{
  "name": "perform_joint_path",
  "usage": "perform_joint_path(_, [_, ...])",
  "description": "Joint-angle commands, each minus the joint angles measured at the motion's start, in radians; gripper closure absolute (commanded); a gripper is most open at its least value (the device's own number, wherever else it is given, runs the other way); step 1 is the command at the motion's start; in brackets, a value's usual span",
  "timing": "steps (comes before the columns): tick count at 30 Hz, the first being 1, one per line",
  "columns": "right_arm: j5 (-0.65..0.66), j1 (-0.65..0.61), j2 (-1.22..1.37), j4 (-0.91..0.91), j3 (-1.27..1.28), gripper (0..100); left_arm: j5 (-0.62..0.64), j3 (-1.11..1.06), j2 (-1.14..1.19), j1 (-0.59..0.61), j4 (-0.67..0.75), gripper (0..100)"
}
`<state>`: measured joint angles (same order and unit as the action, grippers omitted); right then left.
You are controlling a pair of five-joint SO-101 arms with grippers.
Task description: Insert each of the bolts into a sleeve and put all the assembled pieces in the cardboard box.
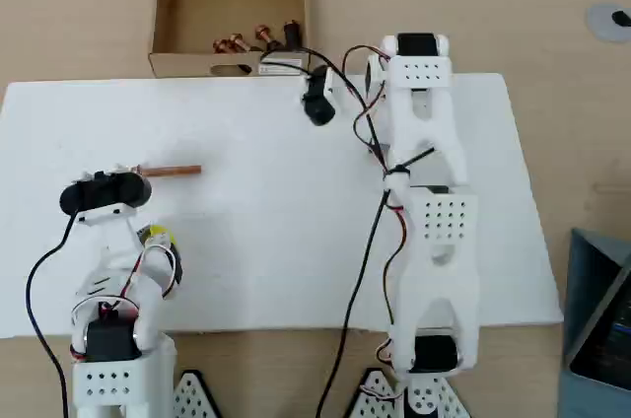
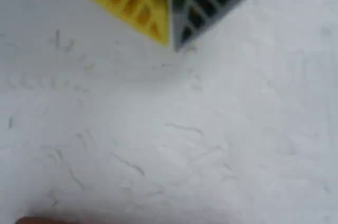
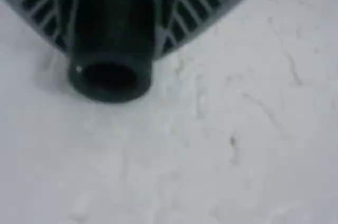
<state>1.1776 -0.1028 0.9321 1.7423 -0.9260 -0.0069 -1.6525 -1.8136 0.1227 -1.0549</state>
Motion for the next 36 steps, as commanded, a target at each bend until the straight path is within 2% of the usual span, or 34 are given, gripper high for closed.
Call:
perform_joint_path(1, [-0.080,0.012,-0.035,0.044,-0.133,98.8,-0.005,0.006,-0.007,0.002,0.006,100])
perform_joint_path(7, [-0.226,0.012,-0.097,0.046,-0.211,98.8,-0.005,0.006,-0.007,0.000,0.006,100])
perform_joint_path(13, [-0.404,-0.021,-0.294,0.048,-0.108,98.8,-0.005,0.006,-0.007,0.000,0.006,100])
perform_joint_path(18, [-0.560,-0.042,-0.552,0.048,0.117,98.8,-0.005,0.006,-0.007,0.000,0.006,100])
perform_joint_path(25, [-0.778,-0.077,-0.969,0.046,0.564,98.8,-0.006,0.014,-0.007,0.008,0.006,100])
perform_joint_path(30, [-0.896,-0.077,-1.230,0.044,0.883,98.8,-0.005,0.104,0.001,0.008,-0.002,100])
perform_joint_path(36, [-1.003,-0.073,-1.440,0.023,1.110,98.8,-0.005,0.242,0.002,0.000,-0.049,100])
